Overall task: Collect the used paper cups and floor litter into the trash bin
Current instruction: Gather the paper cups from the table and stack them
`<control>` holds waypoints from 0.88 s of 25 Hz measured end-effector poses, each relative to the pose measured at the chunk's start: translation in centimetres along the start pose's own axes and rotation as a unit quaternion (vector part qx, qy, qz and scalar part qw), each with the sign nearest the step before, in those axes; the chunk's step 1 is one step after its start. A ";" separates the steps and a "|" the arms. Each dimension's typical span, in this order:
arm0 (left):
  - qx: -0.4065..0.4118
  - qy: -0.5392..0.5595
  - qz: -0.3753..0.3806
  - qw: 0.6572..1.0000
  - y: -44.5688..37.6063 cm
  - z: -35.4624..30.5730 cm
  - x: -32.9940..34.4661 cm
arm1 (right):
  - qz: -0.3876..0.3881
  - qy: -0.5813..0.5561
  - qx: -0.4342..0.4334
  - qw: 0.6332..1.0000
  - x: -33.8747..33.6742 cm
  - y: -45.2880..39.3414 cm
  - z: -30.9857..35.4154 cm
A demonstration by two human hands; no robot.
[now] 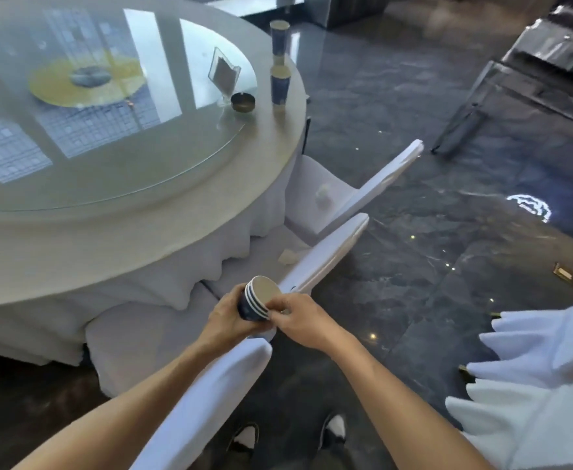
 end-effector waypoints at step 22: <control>-0.252 0.100 -0.196 0.942 -17.5 -2.3 3.4 | 0.242 0.270 0.001 0.932 -14.1 -27.1 -14.7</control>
Point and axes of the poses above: each hand's wrist, its own y-axis away from the middle knuckle, its own x-axis out of the palm, z = x × y, the point moved 5 cm from there along -y, towards the middle knuckle, and after that the axes turned 11 degrees about -x, right-handed, at the moved point
